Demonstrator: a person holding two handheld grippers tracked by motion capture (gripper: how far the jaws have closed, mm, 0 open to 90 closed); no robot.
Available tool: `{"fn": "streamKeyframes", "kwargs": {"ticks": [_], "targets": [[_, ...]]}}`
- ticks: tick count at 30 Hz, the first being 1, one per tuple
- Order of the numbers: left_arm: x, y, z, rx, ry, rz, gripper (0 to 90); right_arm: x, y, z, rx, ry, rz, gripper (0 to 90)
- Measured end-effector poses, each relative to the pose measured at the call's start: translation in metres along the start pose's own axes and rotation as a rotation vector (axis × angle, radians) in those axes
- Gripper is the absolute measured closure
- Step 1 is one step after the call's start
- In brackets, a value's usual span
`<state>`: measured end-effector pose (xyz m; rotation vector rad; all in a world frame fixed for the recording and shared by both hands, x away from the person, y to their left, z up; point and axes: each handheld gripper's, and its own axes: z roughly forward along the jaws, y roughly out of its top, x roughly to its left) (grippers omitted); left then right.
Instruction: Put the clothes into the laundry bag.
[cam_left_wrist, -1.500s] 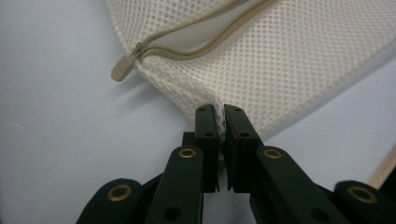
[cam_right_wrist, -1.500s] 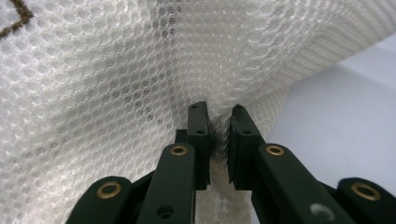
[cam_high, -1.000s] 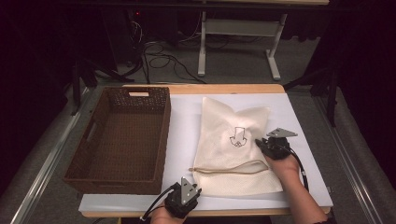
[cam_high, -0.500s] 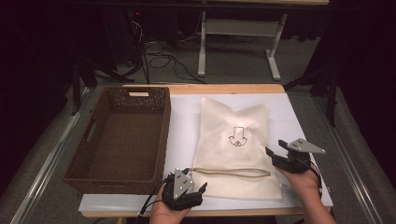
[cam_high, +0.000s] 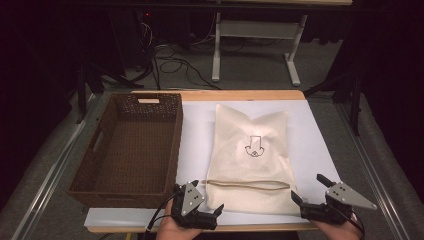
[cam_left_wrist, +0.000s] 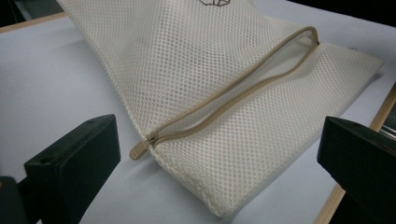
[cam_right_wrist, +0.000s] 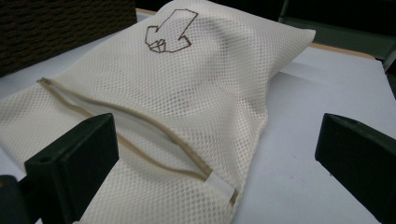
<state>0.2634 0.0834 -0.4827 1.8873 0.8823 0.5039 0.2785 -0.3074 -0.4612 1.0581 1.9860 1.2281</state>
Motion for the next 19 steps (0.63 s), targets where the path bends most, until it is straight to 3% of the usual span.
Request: {"fn": "streamKeyframes", "kwargs": {"ticks": [19], "targets": [[0.0031, -0.0039, 0.0041, 0.027, 0.026, -0.008, 0.1, -0.001, -0.0015, 0.0007, -0.012, 0.0, 0.008, 0.0]]}}
